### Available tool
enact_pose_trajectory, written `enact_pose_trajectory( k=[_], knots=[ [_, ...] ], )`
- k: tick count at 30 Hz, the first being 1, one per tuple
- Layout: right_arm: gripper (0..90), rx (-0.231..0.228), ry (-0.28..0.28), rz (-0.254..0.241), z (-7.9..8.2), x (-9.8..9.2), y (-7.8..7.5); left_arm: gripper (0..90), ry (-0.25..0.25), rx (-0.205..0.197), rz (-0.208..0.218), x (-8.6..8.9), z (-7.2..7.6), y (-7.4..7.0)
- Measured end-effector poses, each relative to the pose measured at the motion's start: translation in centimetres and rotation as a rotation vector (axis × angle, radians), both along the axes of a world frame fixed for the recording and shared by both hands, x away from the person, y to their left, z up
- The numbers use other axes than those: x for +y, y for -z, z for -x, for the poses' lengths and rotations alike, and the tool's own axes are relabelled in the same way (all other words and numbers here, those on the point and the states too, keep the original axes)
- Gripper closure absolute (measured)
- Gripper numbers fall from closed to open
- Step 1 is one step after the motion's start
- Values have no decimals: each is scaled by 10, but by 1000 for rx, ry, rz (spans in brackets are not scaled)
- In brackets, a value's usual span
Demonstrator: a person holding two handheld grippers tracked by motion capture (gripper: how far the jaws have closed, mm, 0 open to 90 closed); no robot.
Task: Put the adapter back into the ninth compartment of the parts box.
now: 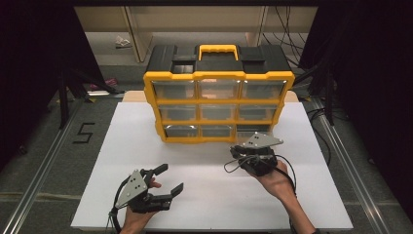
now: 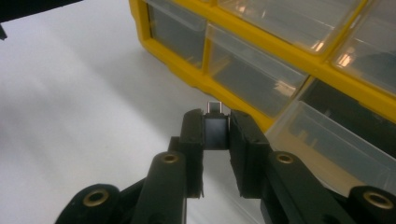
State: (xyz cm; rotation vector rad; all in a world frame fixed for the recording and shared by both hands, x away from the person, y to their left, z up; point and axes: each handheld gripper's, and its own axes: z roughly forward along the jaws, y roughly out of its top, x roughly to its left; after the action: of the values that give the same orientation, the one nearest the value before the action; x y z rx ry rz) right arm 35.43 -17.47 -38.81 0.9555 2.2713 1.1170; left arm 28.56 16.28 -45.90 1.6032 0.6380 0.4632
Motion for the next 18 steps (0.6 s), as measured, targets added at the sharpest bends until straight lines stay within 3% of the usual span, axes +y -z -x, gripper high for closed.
enact_pose_trajectory(
  k=[18],
  knots=[
    [763,-39,103,-70,-10,-25,-2,196,0,0,1,0,0,0]
  ],
)
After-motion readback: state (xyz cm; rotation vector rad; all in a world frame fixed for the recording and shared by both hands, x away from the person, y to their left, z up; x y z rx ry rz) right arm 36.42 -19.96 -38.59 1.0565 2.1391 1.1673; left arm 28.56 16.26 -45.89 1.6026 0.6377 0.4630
